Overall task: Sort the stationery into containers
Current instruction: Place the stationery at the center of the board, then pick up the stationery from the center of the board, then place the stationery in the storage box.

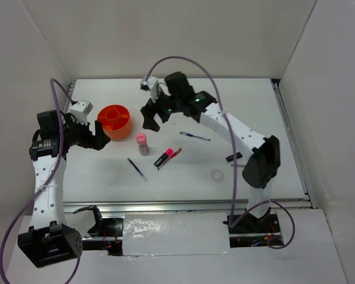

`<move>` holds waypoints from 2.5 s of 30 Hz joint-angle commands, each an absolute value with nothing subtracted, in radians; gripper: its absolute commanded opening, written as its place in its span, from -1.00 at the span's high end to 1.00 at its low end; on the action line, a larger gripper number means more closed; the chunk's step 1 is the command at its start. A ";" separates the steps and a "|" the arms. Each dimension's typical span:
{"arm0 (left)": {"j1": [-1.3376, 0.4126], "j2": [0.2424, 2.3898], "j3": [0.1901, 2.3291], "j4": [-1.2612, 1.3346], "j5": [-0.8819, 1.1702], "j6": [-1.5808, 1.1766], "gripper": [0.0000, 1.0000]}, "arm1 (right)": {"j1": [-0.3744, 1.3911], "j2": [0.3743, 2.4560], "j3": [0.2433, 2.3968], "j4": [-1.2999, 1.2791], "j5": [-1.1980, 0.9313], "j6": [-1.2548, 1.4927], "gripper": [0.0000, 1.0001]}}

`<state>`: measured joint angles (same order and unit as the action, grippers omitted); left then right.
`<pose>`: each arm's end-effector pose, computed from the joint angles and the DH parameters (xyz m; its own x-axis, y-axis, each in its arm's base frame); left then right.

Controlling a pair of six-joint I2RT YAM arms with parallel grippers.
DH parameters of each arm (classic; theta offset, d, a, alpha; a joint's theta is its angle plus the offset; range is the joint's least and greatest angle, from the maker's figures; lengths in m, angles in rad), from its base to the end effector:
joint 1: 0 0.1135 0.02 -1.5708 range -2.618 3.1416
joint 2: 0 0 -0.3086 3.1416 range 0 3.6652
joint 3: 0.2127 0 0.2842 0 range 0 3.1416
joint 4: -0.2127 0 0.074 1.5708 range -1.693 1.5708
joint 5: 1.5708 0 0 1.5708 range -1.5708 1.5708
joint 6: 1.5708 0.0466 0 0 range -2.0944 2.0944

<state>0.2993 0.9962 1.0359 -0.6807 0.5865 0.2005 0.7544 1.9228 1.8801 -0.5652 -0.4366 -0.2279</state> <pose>0.2158 0.0396 0.3761 -0.5245 0.0118 -0.8514 0.2885 0.9432 -0.1647 0.3522 0.3581 0.3849 -0.2081 -0.4765 -0.8542 -0.9450 0.3233 0.0498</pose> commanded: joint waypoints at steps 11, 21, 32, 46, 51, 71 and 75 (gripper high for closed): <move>-0.162 1.293 1.200 -0.601 0.361 0.147 -0.96 | 0.342 1.500 1.519 -0.609 -0.518 -0.222 -1.00; -0.276 1.494 1.270 -0.575 0.238 0.141 -0.84 | 0.167 1.362 1.330 -0.592 -0.552 -0.195 -1.00; -0.308 1.603 1.298 -0.563 0.209 0.138 -0.64 | 0.144 1.353 1.290 -0.580 -0.563 -0.186 -1.00; -0.311 1.644 1.345 -0.584 0.225 0.152 0.26 | 0.135 1.350 1.244 -0.565 -0.563 -0.176 -0.98; -0.282 1.605 1.454 -0.663 0.230 0.149 0.44 | 0.132 1.335 1.218 -0.563 -0.558 -0.178 -0.97; 0.143 1.641 1.812 -0.835 0.262 0.156 0.44 | 0.083 1.276 1.123 -0.560 -0.568 -0.187 -0.96; 0.150 1.663 1.821 -0.839 0.281 0.156 0.44 | 0.080 1.279 1.114 -0.557 -0.571 -0.187 -0.96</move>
<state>0.1539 1.6581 1.8061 -0.8555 0.2340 0.1764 0.0906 1.3182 1.1217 -0.5907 -0.5575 -0.1802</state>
